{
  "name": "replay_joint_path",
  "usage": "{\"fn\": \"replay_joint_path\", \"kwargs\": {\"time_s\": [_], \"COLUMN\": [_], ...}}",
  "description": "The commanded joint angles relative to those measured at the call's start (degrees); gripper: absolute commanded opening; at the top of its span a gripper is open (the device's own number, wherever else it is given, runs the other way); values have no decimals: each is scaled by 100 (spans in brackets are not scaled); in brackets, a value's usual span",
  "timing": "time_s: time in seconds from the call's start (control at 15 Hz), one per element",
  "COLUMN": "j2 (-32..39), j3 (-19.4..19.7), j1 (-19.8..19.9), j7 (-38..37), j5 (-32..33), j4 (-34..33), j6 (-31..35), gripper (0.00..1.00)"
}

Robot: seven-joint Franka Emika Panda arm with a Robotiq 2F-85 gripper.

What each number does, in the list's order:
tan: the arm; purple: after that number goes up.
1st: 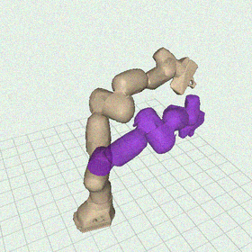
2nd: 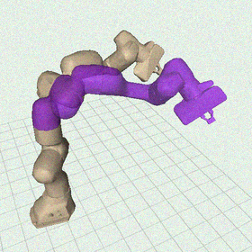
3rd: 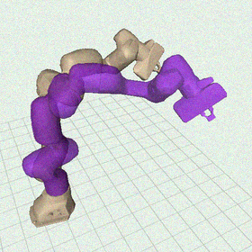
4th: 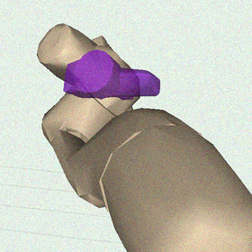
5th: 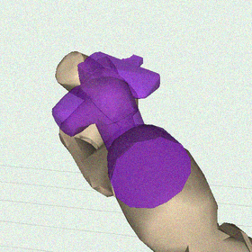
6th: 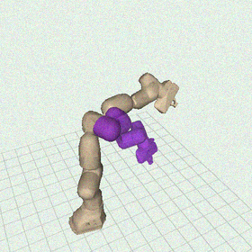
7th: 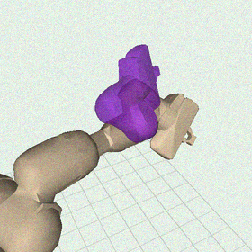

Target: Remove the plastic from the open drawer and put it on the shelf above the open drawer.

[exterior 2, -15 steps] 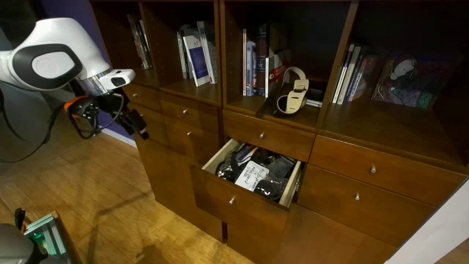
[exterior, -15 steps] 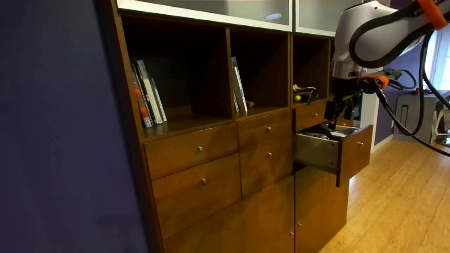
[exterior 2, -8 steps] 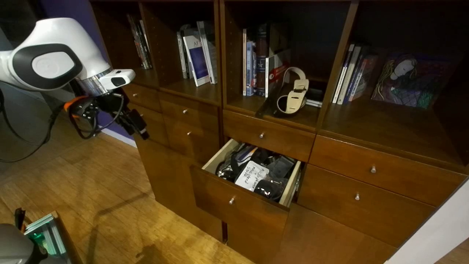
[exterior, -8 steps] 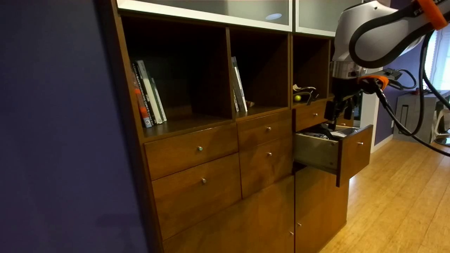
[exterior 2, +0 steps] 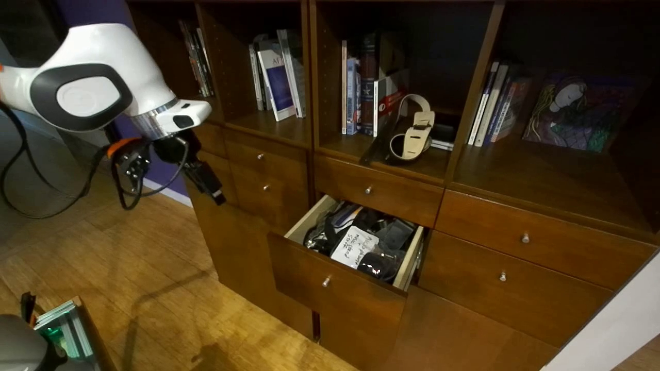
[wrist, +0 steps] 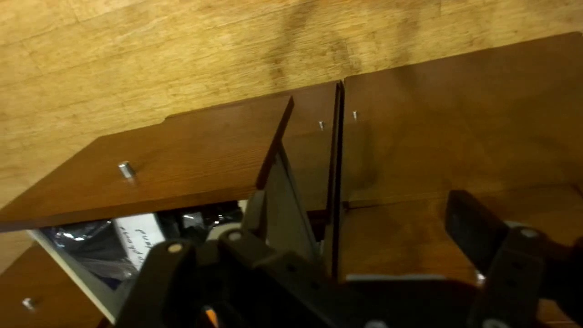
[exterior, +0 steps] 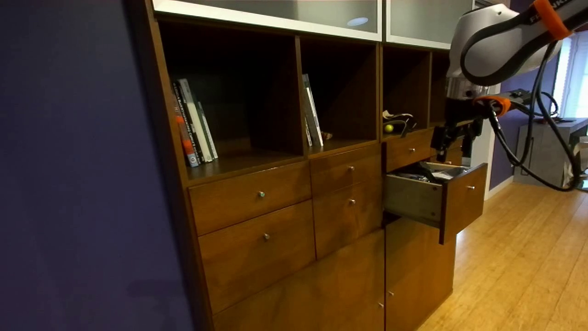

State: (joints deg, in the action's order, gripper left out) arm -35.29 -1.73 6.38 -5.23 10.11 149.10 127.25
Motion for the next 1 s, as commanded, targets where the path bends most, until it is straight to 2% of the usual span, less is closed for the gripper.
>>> {"fn": "replay_joint_path", "kwargs": {"time_s": [0.0,0.07,0.2,0.4,0.47,0.53,0.73,0.93], "j2": [754,970,1425,2137,2304,1845,2276,2319], "j3": [411,519,629,673,649,788,834,832], "j1": [627,762,1084,1497,1587,1354,1407,1400], "j7": [-285,-284,-369,-566,-830,-430,-641,-663], "j5": [232,240,515,1254,1394,1068,1244,1248], "j4": [-457,-594,-816,-1241,-1395,-998,-1316,-1375], "j6": [445,556,1191,2023,2065,1871,2017,2018], "gripper": [100,100,100,100,100,100,100,100]}}
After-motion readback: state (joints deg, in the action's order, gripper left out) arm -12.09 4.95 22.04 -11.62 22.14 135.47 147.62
